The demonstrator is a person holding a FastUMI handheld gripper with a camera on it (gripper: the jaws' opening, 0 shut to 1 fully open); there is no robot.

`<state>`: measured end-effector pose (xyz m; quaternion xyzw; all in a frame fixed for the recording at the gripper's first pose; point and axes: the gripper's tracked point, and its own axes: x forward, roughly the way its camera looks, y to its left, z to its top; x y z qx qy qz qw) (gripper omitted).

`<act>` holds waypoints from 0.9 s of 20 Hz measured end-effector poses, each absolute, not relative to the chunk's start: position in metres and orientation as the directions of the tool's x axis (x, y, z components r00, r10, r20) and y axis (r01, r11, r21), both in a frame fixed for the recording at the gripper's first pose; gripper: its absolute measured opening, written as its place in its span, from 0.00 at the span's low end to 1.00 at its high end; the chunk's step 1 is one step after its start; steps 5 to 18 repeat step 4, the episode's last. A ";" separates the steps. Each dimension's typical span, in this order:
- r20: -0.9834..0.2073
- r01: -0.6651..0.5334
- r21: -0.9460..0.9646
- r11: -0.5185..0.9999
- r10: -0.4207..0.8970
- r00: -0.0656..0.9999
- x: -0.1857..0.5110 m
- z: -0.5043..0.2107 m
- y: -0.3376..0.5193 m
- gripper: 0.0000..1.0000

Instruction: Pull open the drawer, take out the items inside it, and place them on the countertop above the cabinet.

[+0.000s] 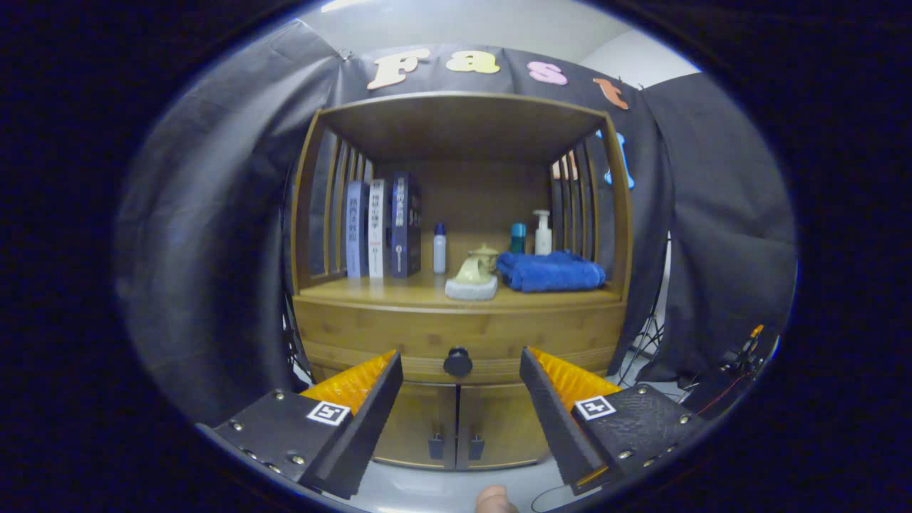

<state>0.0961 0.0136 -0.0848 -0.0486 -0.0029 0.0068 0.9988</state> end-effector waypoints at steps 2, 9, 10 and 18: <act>0.009 -0.028 -0.066 0.997 0.029 1.000 0.082 -0.060 0.019 0.99; -0.001 -0.053 -0.053 0.997 0.053 0.999 0.068 -0.041 0.024 0.99; -0.001 -0.053 -0.053 0.997 0.053 0.999 0.068 -0.041 0.024 0.99; -0.001 -0.053 -0.053 0.997 0.053 0.999 0.068 -0.041 0.024 0.99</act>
